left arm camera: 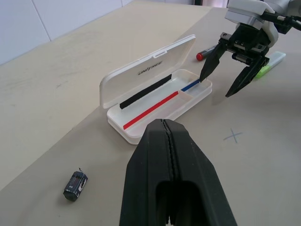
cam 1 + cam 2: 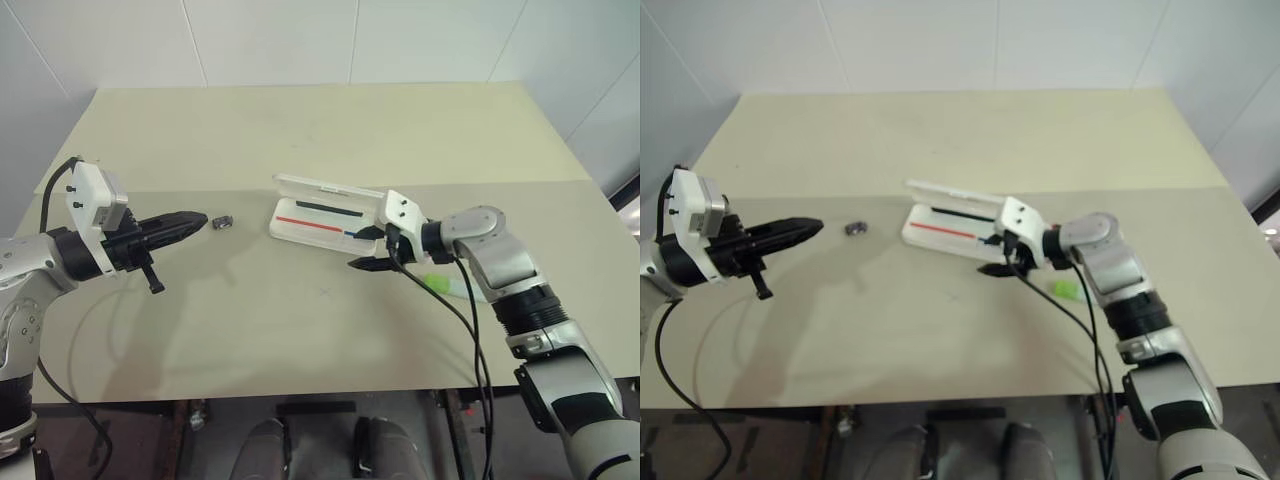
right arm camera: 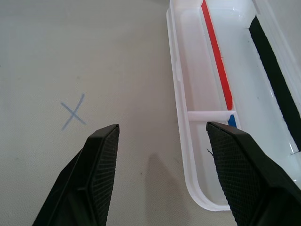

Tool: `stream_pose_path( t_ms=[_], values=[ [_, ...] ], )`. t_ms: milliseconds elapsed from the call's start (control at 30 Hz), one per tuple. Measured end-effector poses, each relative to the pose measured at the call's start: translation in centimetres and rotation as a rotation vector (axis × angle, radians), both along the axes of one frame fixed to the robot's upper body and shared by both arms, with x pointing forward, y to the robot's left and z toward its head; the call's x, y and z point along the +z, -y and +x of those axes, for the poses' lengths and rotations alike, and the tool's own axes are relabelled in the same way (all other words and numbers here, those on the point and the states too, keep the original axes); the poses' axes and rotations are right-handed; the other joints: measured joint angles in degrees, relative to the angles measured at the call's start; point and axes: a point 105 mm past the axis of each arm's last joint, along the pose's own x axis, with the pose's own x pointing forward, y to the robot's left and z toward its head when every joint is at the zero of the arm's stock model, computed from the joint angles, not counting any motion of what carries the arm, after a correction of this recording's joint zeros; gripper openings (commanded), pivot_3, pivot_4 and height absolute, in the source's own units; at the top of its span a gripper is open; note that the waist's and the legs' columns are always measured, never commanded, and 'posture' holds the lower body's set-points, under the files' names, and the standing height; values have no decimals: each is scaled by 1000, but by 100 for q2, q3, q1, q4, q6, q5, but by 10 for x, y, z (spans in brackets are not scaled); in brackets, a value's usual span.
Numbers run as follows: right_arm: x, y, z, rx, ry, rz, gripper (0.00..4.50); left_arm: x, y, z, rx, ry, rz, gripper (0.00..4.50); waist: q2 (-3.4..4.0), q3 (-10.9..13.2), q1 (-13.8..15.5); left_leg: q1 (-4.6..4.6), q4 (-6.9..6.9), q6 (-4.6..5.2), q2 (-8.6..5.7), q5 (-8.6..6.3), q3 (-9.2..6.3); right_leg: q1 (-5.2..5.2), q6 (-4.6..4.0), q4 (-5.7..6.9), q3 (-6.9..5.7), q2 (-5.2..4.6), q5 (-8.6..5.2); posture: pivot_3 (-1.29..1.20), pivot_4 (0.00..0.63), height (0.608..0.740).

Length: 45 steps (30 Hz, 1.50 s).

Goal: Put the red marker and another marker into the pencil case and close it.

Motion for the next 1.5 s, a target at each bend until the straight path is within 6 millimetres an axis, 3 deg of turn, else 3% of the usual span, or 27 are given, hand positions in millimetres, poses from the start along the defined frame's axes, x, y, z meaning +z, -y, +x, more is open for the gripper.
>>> stream_pose_path(
  t_ms=[500,1033,1133,1367,1500],
  values=[
    [-2,1,2,-12,1,-7,3134,0,0,0,-1,0,0,0,0,0,-2,0,0,0,0,0,2,-1,0,1,2,0,0,0,150,740],
    [-19,-8,22,-29,-37,-34,3134,-1,2,1,-9,2,4,0,0,0,-21,0,0,0,3,0,10,-7,-1,4,10,3,1,0,150,740],
    [-23,-5,24,-37,-48,-44,2520,-1,2,1,-8,2,4,0,0,0,-23,0,0,0,3,0,10,-7,-2,4,11,3,1,0,150,740],
    [-21,-6,26,-21,-39,-57,79,-1,2,1,-7,2,4,0,0,0,-63,0,0,0,3,0,10,-7,-2,5,11,3,1,0,150,740],
    [-19,-5,23,0,-55,-59,27,-1,2,1,-9,2,4,0,0,0,-79,0,0,0,3,0,10,-7,-2,5,11,3,1,0,150,740]
  ],
)
